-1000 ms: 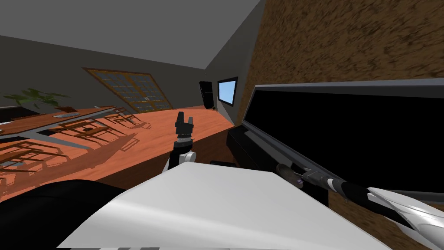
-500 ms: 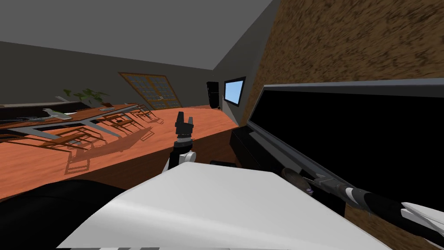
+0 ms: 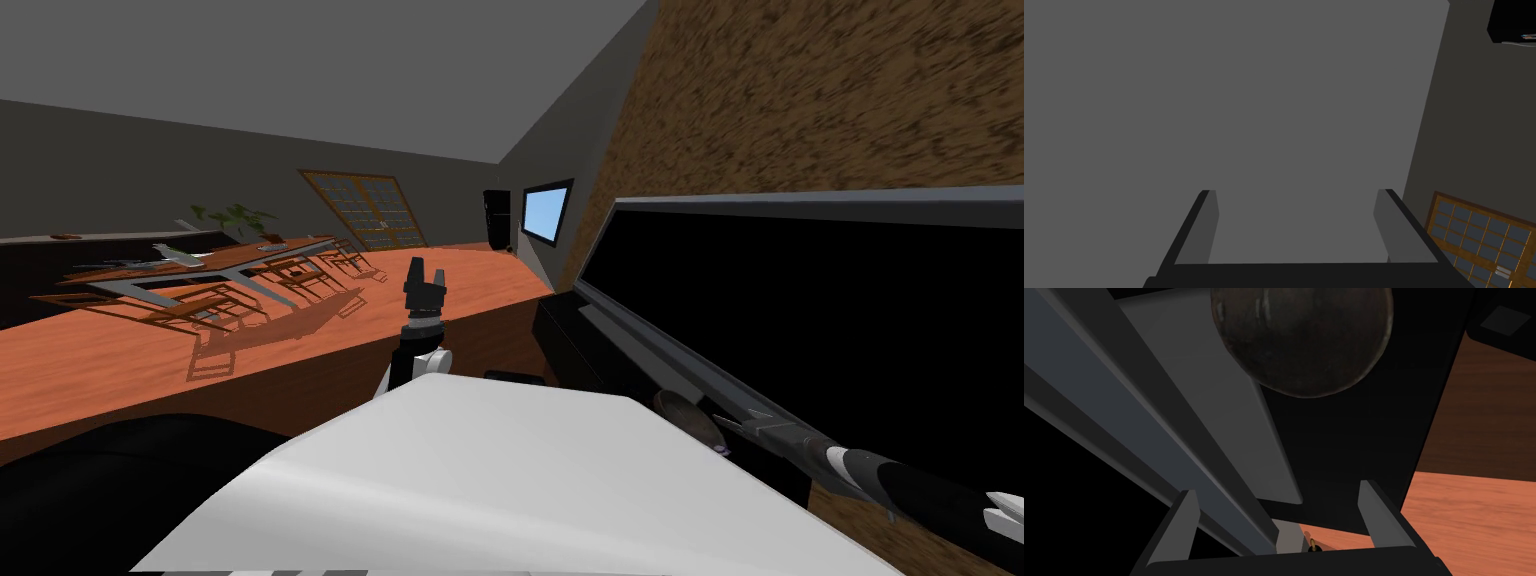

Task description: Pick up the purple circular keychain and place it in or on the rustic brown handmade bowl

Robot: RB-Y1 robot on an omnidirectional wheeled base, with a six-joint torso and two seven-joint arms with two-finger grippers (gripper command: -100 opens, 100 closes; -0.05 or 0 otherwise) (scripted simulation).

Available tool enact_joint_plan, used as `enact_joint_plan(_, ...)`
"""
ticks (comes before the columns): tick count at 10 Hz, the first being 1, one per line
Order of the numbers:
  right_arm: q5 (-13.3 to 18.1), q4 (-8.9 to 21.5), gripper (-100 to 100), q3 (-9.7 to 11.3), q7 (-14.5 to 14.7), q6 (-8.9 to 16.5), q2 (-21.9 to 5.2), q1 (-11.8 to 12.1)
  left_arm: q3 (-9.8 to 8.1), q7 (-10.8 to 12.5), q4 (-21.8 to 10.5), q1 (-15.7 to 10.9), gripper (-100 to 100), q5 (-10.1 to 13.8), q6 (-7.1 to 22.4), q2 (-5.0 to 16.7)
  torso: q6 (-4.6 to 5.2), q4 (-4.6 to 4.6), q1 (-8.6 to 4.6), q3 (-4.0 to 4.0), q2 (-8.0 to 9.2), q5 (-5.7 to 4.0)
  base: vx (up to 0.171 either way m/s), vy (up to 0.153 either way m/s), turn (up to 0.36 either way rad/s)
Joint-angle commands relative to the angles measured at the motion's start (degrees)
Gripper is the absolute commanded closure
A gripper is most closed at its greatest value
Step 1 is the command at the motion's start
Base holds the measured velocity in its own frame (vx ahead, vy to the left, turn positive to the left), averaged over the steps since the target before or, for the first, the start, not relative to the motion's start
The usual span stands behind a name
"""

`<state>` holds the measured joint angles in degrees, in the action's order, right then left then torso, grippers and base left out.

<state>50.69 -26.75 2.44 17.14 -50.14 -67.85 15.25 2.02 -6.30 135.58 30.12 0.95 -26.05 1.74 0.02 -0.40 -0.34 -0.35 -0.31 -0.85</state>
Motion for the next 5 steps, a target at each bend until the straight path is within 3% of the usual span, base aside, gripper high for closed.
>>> enact_joint_plan(1,0.0,0.0,0,0.0,0.0,0.0,0.0,0.0,0.0,0.0,0.0,0.0,0,0.0,0.0,0.0,0.0,0.0,0.0,0.0,0.0,0.0,0.0,0.0,0.0)
enact_joint_plan(5,0.0,0.0,0,0.0,0.0,0.0,0.0,0.0,0.0,0.0,0.0,0.0,0,0.0,0.0,0.0,0.0,-0.01,-0.01,-0.02,-0.04,0.0,0.0,0.0,0.0)
